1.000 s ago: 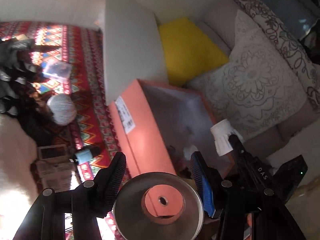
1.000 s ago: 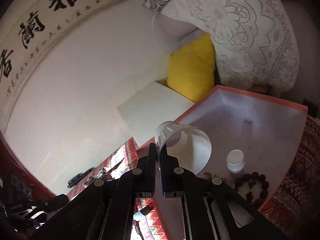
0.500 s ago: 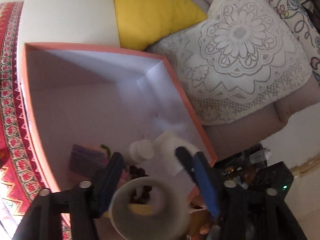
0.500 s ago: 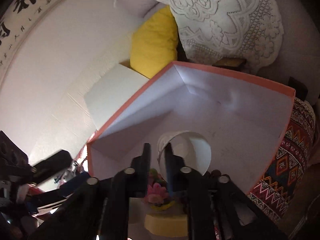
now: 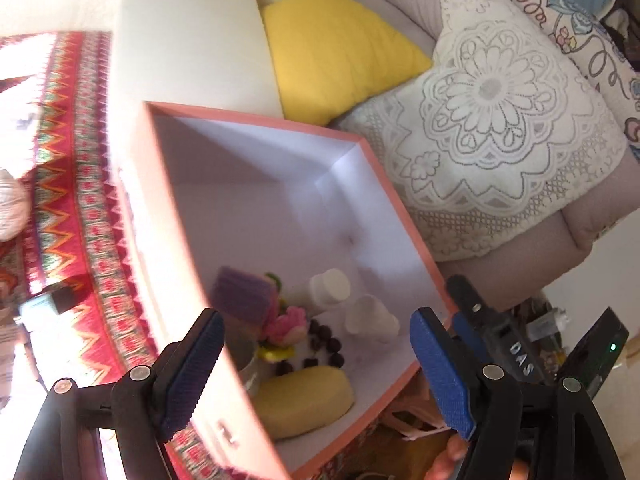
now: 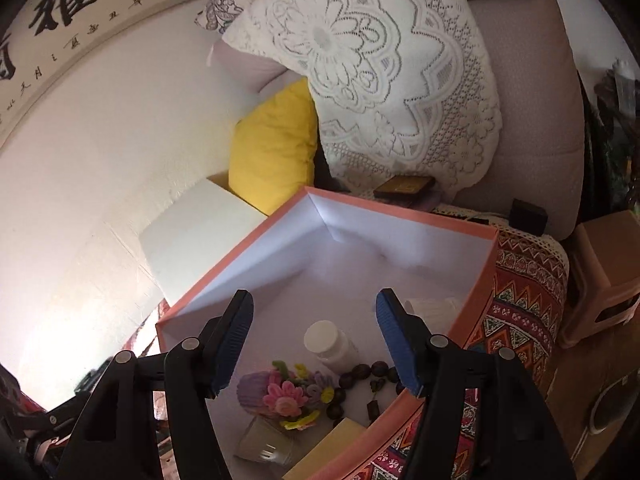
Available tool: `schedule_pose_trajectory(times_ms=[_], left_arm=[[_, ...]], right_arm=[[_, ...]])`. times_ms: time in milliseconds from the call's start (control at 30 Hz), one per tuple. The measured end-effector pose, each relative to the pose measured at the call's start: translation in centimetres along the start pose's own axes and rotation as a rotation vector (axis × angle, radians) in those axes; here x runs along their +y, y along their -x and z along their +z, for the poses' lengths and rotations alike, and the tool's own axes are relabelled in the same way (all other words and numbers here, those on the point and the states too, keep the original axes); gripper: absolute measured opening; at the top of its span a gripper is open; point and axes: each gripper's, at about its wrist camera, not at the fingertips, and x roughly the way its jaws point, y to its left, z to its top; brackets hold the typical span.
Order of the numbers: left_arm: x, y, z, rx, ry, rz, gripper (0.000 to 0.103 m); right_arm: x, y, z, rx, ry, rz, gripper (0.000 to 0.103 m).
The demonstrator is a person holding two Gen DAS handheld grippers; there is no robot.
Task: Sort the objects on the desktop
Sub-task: 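Lower both lamp shades into the orange box and open both tools, then move both empty tools back over the pile on the cloth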
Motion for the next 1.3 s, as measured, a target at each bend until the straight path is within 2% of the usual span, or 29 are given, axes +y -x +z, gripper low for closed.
schedule_pose_trajectory(times_ms=[167, 333, 500, 633, 700, 833, 867, 967, 1000, 1067, 1167, 1300], left_arm=[[3.8, 9.7, -2.3, -0.119, 0.003, 0.087, 0.081], [9.6, 21.8, -6.2, -0.256, 0.057, 0.272, 0.085], [15.6, 33.3, -11.4, -0.388, 0.142, 0.496, 0.090], [20.6, 38.2, -15.8, -0.449, 0.251, 0.543, 0.093], [23.2, 39.4, -17.5, -0.453, 0.307, 0.544, 0.093], [28.1, 39.8, -19.2, -0.433, 0.397, 0.533, 0.093], [29.4, 39.6, -19.3, -0.424, 0.421, 0.523, 0.093], [33.2, 38.6, -19.4, -0.396, 0.488, 0.498, 0.093], [34.4, 38.2, -19.2, -0.386, 0.506, 0.494, 0.093], [36.6, 37.3, -18.7, -0.366, 0.534, 0.489, 0.093], [39.6, 35.8, -17.8, -0.344, 0.567, 0.469, 0.093], [41.8, 34.2, -15.8, -0.321, 0.581, 0.438, 0.092]], right_arm=[[2.7, 2.1, -0.8, -0.031, 0.034, 0.047, 0.071], [6.8, 2.8, -2.8, 0.010, 0.072, 0.128, 0.074], [12.5, 4.1, -6.3, 0.069, 0.146, 0.249, 0.075], [18.0, 5.4, -11.2, 0.154, 0.254, 0.406, 0.079], [21.0, 5.7, -14.3, 0.256, 0.296, 0.512, 0.079], [28.3, 5.6, -21.5, 0.514, 0.336, 0.790, 0.081], [30.2, 5.5, -23.7, 0.581, 0.355, 0.835, 0.081], [35.2, 4.6, -30.7, 0.806, 0.448, 0.900, 0.081], [36.4, 4.4, -33.0, 0.872, 0.480, 0.906, 0.081], [37.8, 4.4, -36.8, 0.944, 0.562, 0.892, 0.078], [37.7, 4.9, -41.2, 0.949, 0.735, 0.838, 0.072], [36.8, 3.4, -44.0, 0.937, 0.858, 0.741, 0.069]])
